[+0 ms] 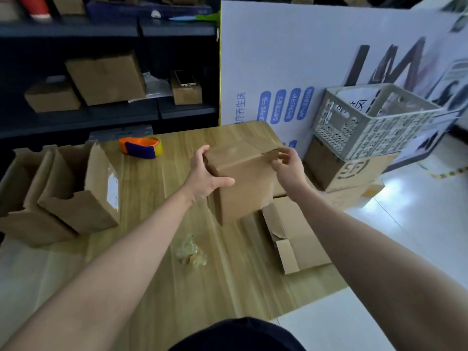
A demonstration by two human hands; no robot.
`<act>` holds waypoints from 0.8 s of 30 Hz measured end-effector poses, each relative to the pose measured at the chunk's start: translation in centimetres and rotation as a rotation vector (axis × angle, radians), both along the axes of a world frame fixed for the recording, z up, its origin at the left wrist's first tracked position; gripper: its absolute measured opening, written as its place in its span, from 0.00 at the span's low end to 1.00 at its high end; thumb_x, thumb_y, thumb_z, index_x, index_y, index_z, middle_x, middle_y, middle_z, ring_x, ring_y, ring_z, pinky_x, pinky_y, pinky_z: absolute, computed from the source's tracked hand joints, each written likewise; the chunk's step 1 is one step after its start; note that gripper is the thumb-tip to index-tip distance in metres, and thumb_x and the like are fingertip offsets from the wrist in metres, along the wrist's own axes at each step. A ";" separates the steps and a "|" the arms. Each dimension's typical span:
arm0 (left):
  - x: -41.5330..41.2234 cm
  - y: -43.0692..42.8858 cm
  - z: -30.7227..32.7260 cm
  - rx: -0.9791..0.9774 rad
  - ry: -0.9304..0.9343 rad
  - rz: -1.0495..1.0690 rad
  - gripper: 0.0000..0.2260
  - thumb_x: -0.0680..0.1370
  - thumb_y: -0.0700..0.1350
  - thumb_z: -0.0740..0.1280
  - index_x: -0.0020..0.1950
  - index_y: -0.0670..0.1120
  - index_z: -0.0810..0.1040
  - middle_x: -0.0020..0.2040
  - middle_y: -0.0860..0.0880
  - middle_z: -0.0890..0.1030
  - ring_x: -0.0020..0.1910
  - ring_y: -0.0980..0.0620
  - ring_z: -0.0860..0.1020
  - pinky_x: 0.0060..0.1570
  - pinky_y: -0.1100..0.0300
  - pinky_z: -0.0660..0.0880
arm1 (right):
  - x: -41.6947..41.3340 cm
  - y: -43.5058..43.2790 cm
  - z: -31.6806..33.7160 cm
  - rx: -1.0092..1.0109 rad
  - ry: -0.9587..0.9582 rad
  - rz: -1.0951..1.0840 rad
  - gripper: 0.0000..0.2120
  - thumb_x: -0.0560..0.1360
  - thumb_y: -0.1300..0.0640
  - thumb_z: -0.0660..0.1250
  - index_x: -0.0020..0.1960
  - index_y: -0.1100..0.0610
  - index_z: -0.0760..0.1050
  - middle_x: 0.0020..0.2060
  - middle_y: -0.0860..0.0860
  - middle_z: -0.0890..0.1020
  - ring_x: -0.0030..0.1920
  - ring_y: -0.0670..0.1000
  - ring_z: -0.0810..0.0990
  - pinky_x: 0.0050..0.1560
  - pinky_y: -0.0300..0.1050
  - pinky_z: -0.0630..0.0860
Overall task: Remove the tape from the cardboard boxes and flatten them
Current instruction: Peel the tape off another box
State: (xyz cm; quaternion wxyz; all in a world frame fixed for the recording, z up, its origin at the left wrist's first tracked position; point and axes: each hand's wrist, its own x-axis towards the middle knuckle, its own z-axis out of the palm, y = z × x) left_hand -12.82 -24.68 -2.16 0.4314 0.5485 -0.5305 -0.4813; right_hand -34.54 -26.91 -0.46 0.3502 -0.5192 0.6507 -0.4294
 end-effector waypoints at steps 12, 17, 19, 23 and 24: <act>-5.4 0.1 -4.2 -0.156 -0.325 -0.193 0.49 0.60 0.44 0.81 0.72 0.52 0.54 0.66 0.48 0.56 0.65 0.55 0.59 0.65 0.63 0.57 | -5.5 -1.2 1.2 0.051 1.228 0.623 0.56 0.63 0.29 0.67 0.77 0.49 0.41 0.77 0.50 0.42 0.73 0.56 0.29 0.68 0.62 0.28; -5.1 1.7 -5.4 -0.094 -0.389 -0.254 0.49 0.61 0.43 0.80 0.72 0.53 0.52 0.68 0.50 0.54 0.65 0.54 0.59 0.68 0.57 0.61 | -4.5 -1.0 -0.2 0.215 1.097 0.767 0.59 0.61 0.32 0.72 0.77 0.51 0.41 0.77 0.49 0.47 0.76 0.53 0.39 0.72 0.54 0.36; -4.5 2.1 -5.6 0.011 -0.418 -0.309 0.47 0.63 0.45 0.80 0.72 0.54 0.52 0.68 0.51 0.52 0.67 0.53 0.59 0.66 0.58 0.61 | -3.8 -0.7 -1.3 0.228 1.048 0.770 0.59 0.60 0.33 0.74 0.77 0.51 0.44 0.76 0.49 0.51 0.76 0.54 0.44 0.73 0.54 0.40; -3.6 1.3 -4.6 0.039 -0.482 -0.205 0.26 0.70 0.52 0.74 0.64 0.49 0.70 0.70 0.51 0.55 0.68 0.52 0.60 0.69 0.56 0.59 | -1.9 -0.4 -3.0 0.126 1.073 0.761 0.58 0.58 0.33 0.74 0.76 0.53 0.49 0.74 0.51 0.57 0.74 0.55 0.50 0.73 0.55 0.38; -3.7 1.0 -4.3 -0.037 -0.571 -0.138 0.19 0.72 0.51 0.72 0.61 0.48 0.74 0.68 0.49 0.60 0.66 0.51 0.62 0.68 0.58 0.59 | -1.8 -0.5 -3.0 0.132 1.070 0.764 0.58 0.58 0.33 0.74 0.76 0.53 0.49 0.73 0.52 0.57 0.74 0.55 0.51 0.72 0.56 0.37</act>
